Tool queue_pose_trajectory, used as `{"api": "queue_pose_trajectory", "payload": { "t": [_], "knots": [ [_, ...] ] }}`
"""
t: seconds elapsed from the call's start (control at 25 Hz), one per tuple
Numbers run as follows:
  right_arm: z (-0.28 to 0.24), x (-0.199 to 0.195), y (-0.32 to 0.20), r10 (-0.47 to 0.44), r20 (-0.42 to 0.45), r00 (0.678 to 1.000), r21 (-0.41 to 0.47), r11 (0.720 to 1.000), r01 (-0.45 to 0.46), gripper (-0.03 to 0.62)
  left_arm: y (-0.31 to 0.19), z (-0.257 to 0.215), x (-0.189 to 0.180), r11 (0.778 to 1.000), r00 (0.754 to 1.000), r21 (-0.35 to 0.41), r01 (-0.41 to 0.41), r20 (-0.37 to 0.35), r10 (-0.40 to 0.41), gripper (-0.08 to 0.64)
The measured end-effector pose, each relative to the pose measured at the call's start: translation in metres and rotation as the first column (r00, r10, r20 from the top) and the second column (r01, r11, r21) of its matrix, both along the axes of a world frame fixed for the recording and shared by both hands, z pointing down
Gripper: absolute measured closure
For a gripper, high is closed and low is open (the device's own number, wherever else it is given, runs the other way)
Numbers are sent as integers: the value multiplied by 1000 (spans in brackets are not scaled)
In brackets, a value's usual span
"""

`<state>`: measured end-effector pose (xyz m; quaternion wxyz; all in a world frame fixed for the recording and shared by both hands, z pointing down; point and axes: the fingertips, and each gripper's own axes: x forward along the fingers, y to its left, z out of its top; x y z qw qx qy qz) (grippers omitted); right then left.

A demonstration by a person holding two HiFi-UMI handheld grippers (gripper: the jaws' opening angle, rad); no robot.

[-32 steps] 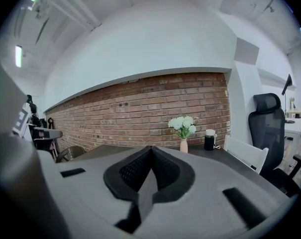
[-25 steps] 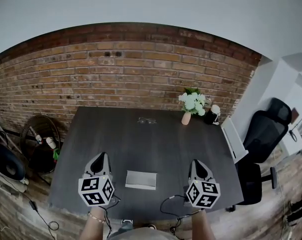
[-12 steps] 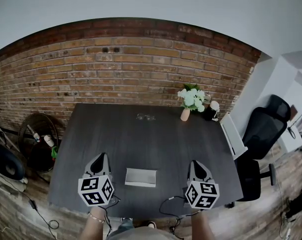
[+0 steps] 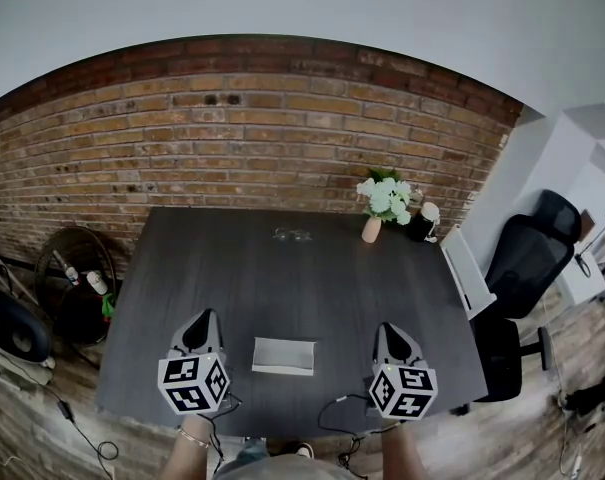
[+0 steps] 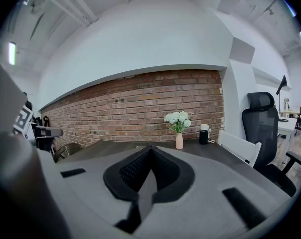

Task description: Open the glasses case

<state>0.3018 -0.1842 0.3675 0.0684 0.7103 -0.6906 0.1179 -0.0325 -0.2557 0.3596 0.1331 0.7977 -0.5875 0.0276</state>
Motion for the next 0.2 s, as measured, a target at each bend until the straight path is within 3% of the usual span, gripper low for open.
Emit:
{"api": "queue_pose_trajectory", "payload": {
  "t": [0.2],
  "knots": [
    [3, -4, -4, -7, 1, 1000, -5, 1000, 7, 592, -1, 6, -4, 1000, 1000, -16, 4, -1, -4, 565]
  ]
}}
